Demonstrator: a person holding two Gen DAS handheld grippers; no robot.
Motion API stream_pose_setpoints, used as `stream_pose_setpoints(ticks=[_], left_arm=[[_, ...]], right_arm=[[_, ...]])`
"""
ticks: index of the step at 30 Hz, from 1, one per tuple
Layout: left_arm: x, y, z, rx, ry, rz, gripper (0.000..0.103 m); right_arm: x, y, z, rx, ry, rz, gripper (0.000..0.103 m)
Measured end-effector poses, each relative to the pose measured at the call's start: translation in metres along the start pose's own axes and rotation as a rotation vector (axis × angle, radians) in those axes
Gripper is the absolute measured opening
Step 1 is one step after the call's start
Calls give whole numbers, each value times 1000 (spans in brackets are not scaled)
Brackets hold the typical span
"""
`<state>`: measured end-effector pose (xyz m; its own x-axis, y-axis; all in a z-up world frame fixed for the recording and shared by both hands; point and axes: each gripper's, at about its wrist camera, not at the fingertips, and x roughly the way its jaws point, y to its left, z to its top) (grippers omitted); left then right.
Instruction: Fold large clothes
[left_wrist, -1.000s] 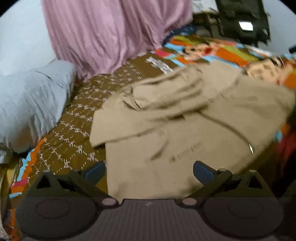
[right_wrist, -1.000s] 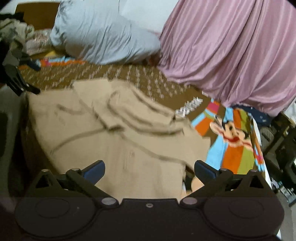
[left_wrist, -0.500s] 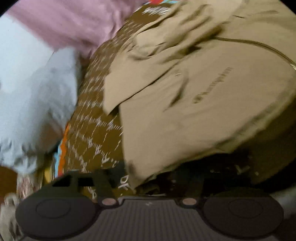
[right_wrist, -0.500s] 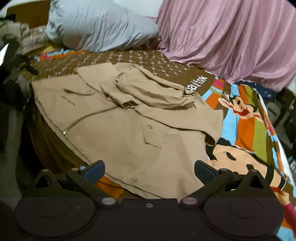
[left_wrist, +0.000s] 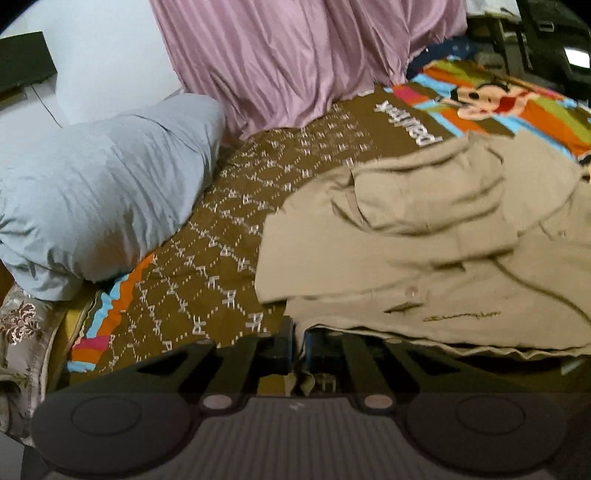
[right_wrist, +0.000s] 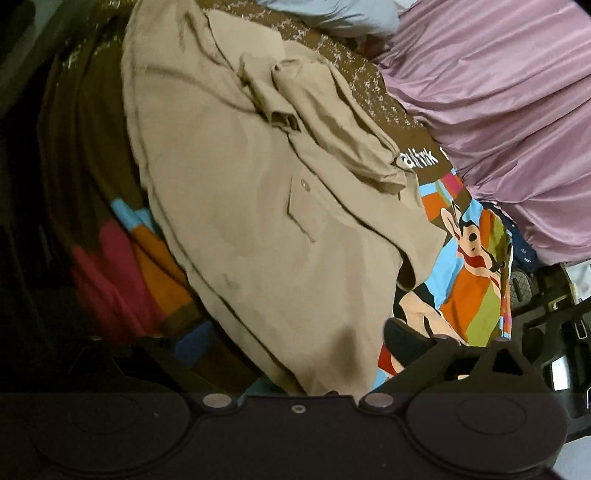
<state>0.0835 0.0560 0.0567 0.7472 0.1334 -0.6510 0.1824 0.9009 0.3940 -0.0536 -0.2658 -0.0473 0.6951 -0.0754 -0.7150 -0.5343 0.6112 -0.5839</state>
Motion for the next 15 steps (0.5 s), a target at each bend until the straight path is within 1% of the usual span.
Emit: stream_pose_setpoints(ticks=[1, 3, 4, 5, 6, 7, 8, 9, 10, 11, 12, 13, 15], left_arm=[[-1, 1, 3, 2, -5, 2, 6], [-2, 2, 6, 5, -10, 8, 6], [-2, 2, 5, 9, -12, 13, 6], [-3, -1, 3, 14, -14, 19, 6], [-3, -3, 0, 22, -16, 29, 6], [-4, -6, -4, 33, -20, 37, 6], [-5, -9, -9, 43, -25, 44, 6], [-7, -12, -14, 51, -34, 53, 6], [-9, -16, -21, 55, -47, 69, 6], [-12, -20, -27, 54, -60, 87, 6], [-14, -23, -34, 48, -75, 104, 6], [-17, -25, -39, 36, -90, 114, 5], [-24, -27, -49, -1, -126, 123, 5]], right_arm=[[3, 2, -2, -13, 13, -7, 87], [8, 6, -10, -40, 37, -13, 83], [9, 5, -14, -34, 44, -12, 76], [9, 2, -17, -8, 36, -14, 70], [8, -3, -20, 30, 22, -23, 60], [8, -7, -22, 59, 15, -39, 54], [7, -12, -24, 91, 5, -54, 52], [5, -17, -26, 126, -13, -60, 43], [2, -23, -28, 169, -36, -61, 25], [-1, -29, -29, 210, -59, -55, 14], [-4, -32, -29, 233, -78, -59, 11], [-7, -33, -28, 239, -104, -82, 6], [-16, -36, -25, 249, -161, -122, 4]])
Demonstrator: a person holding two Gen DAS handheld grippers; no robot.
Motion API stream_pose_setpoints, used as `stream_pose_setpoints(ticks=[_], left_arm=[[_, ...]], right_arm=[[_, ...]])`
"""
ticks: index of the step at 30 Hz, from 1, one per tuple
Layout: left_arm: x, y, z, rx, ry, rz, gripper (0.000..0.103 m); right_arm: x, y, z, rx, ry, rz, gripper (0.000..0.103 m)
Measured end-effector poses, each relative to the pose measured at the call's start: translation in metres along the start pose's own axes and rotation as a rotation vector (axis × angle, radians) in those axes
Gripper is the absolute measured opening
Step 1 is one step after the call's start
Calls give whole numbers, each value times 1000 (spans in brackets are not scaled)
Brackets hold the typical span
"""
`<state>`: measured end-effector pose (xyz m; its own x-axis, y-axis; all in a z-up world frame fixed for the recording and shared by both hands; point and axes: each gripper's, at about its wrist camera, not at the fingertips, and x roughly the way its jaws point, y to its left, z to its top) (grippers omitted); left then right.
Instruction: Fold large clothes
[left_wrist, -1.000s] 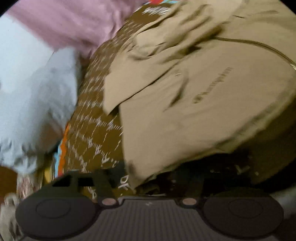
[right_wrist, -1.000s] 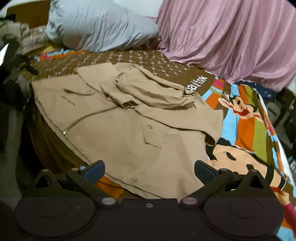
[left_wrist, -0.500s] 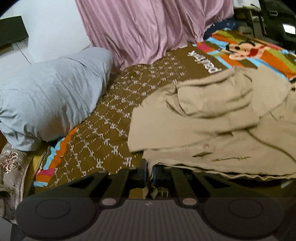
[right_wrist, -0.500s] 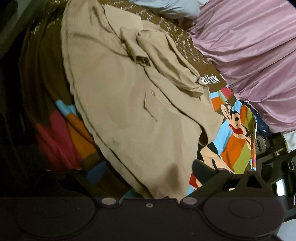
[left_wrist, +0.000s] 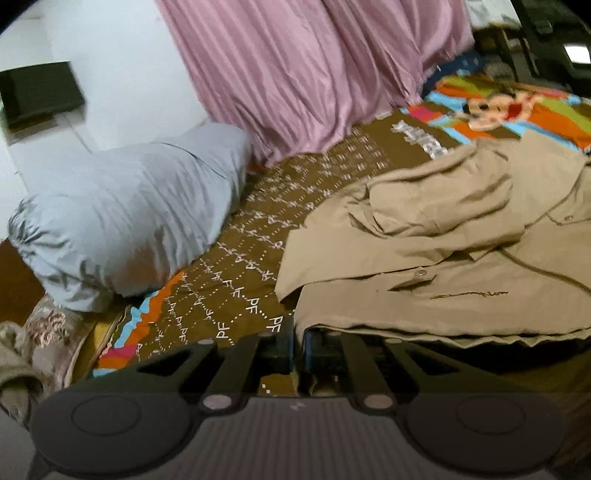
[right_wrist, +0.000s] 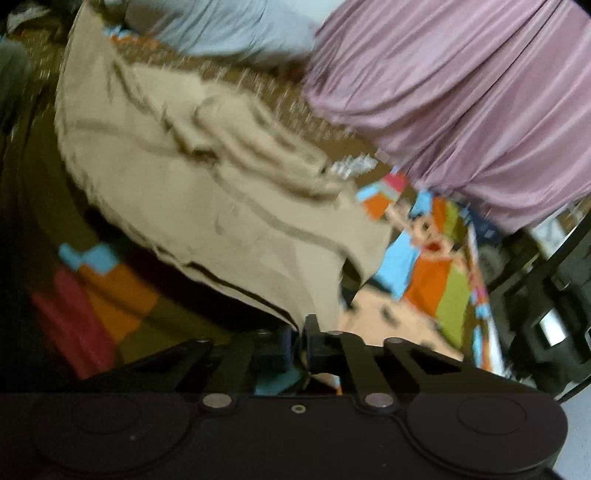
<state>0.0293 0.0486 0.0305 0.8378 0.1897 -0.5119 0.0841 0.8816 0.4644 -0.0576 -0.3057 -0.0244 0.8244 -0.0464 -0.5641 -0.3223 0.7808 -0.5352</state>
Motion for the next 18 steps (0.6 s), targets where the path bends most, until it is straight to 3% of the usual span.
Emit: stream_pose_setpoints(ticks=[6, 11, 14, 18], left_arm=[[-46, 19, -5, -52, -60, -9, 5], [-79, 41, -1, -85, -52, -35, 6], [-71, 46, 11, -93, -43, -57, 6], [-39, 39, 42, -36, -69, -37, 7]], right_arm=[[-36, -21, 15, 88, -133, -111, 3], [-85, -44, 25, 162, -168, -139, 3], [-97, -51, 34, 159, -174, -136, 3], [-77, -61, 51, 157, -181, -153, 4]])
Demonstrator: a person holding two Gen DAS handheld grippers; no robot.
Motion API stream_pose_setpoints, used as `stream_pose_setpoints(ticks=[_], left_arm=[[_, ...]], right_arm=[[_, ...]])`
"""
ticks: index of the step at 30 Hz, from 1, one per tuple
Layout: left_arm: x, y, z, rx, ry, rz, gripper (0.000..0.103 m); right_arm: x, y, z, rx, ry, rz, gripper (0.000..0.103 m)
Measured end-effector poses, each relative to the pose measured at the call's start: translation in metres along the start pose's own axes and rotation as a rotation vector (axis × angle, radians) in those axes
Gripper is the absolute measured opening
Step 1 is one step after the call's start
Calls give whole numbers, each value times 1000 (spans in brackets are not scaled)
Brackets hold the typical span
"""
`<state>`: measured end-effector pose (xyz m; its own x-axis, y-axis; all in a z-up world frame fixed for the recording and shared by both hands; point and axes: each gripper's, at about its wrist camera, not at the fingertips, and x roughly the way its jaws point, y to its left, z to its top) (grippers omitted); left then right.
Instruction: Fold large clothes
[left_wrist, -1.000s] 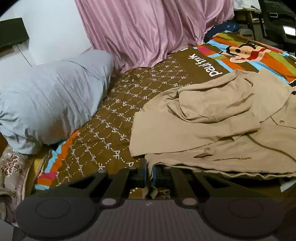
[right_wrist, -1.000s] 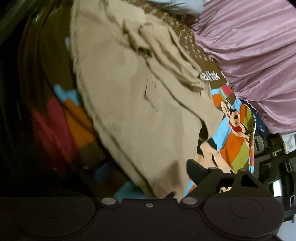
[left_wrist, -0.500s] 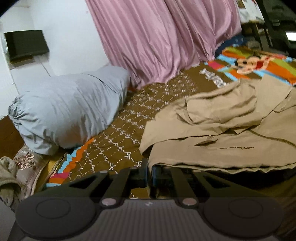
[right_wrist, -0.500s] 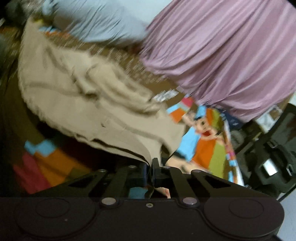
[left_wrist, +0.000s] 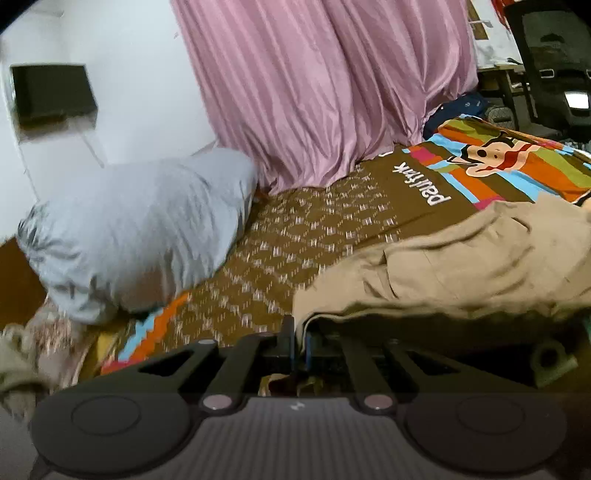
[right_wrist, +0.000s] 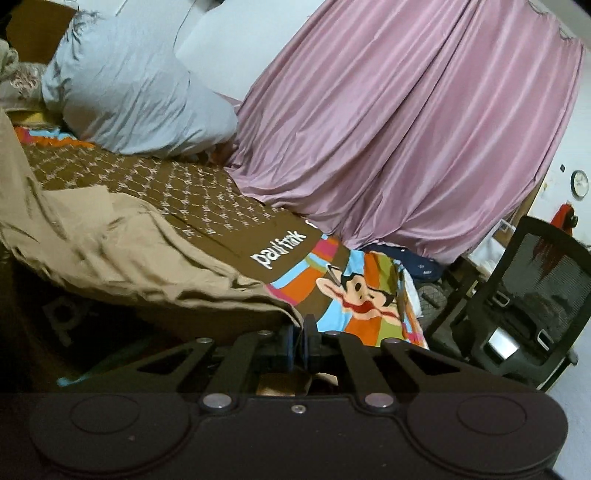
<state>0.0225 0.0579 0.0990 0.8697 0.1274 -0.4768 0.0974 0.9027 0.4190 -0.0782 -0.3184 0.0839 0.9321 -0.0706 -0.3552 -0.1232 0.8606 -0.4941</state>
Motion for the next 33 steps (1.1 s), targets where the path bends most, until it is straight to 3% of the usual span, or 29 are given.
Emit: stream_pose_setpoints(ticks=[7, 14, 17, 18, 20, 21, 22, 23, 26, 28, 31, 33], left_arm=[[100, -16, 49, 135, 23, 37, 7], [212, -17, 55, 76, 156, -52, 7], [249, -7, 47, -13, 228, -142, 11], [258, 1, 44, -65, 254, -180, 16], [267, 24, 39, -191, 278, -252, 40], [264, 38, 33, -261, 270, -267, 71], [258, 50, 28, -317, 244, -284, 92], [252, 62, 23, -361, 210, -298, 96], [227, 93, 7, -440, 166, -314, 96], [212, 106, -8, -472, 174, -281, 97], [198, 116, -35, -527, 212, -246, 96], [191, 113, -58, -572, 261, -240, 91]], right_arm=[[102, -15, 18, 13, 76, -34, 4], [216, -18, 12, 43, 220, -18, 4], [254, -9, 6, 42, 266, -10, 5], [266, -4, 2, 31, 281, -8, 5], [280, 3, -4, 35, 303, 3, 6], [286, 4, -6, 46, 315, 9, 8], [287, 4, -9, 60, 319, 16, 11], [286, 3, -12, 86, 313, 28, 13], [270, -8, -16, 182, 289, 58, 39], [253, -18, -17, 253, 265, 76, 64], [218, -31, -21, 361, 226, 79, 84], [194, -39, -29, 459, 205, 87, 89]])
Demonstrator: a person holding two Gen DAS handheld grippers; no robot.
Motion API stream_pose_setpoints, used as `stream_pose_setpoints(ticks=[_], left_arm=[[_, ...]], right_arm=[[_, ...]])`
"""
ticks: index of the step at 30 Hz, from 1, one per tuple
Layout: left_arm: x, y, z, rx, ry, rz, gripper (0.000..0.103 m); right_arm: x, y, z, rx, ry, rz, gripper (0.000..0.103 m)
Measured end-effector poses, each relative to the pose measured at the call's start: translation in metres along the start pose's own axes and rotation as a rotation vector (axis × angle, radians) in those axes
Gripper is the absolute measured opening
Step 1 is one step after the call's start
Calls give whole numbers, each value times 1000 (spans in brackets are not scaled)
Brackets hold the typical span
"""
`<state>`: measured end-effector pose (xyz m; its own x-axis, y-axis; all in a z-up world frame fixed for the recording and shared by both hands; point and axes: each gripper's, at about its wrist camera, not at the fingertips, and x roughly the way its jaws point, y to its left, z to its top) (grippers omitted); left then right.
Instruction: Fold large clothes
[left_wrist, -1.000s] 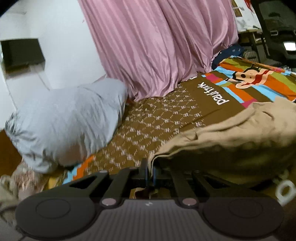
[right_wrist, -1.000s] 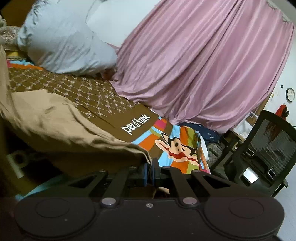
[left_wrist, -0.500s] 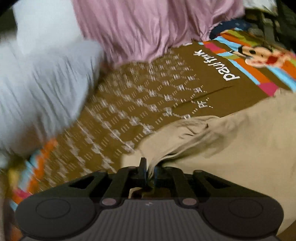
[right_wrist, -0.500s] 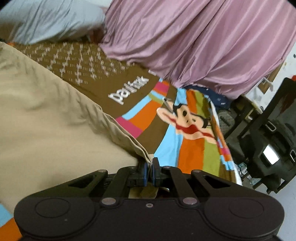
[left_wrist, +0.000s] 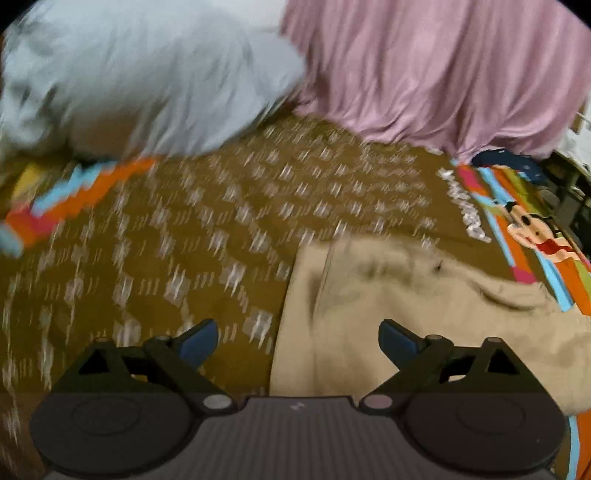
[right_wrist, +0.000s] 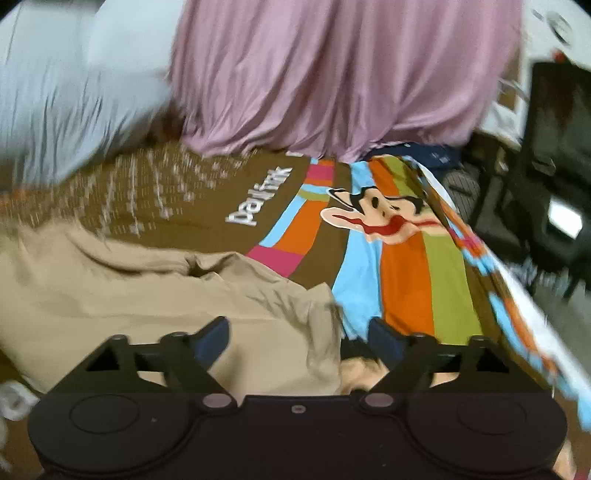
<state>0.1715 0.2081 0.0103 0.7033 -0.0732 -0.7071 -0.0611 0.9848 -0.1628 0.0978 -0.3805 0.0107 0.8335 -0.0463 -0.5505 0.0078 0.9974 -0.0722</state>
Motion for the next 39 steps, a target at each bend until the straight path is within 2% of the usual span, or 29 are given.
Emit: stream_pose_setpoints(ticks=[2, 3, 4, 7, 9, 11, 13, 16, 21, 25, 26, 27, 29, 30, 32, 33, 35, 37, 39], left_arm=[[5, 4, -21, -46, 54, -12, 79], [7, 4, -27, -59, 78, -16, 65], [6, 3, -30, -56, 85, -20, 58], [4, -3, -28, -46, 52, -30, 61], [13, -7, -29, -20, 84, -44, 62], [21, -13, -29, 5, 126, -27, 61], [22, -18, -30, 27, 134, -46, 61], [26, -22, -34, 35, 151, -46, 61], [36, -16, -34, -40, 164, -77, 59], [44, -18, -35, -56, 160, -119, 44], [46, -20, -35, -53, 161, -117, 44], [47, -22, -36, -48, 157, -105, 39], [46, -25, -37, -41, 132, -77, 11], [44, -25, -38, -40, 112, -53, 6], [36, -29, -39, -26, 59, -32, 5], [28, -33, -40, -4, 2, -13, 3], [11, -34, -43, -1, -106, 14, 2], [-2, -28, -46, -61, -160, 17, 2], [-15, -24, -51, -113, -194, 27, 2]], right_arm=[[-16, -8, -12, 99, -4, 27, 90], [-22, -10, -20, 144, -3, 31, 90], [-26, -11, -27, 171, 1, 33, 89], [-32, -8, -45, 209, -1, 14, 83], [-32, -6, -53, 222, -3, 5, 79], [-30, -6, -60, 247, -18, 1, 71], [-24, -10, -69, 301, -21, 3, 61], [-17, -15, -77, 360, -16, 23, 58], [-15, -14, -77, 360, -39, 40, 56], [-13, -11, -78, 352, -32, 40, 56], [-13, -11, -78, 350, -34, 39, 56], [-14, -11, -78, 352, -37, 42, 56], [-13, -12, -78, 355, -36, 45, 56], [-13, -12, -78, 354, -38, 45, 56], [-12, -11, -79, 357, -41, 43, 56], [-12, -11, -78, 357, -47, 35, 53], [-9, -10, -79, 363, -60, 14, 42], [-5, -10, -78, 378, -68, 1, 13], [-4, -9, -77, 380, -81, 17, 8]])
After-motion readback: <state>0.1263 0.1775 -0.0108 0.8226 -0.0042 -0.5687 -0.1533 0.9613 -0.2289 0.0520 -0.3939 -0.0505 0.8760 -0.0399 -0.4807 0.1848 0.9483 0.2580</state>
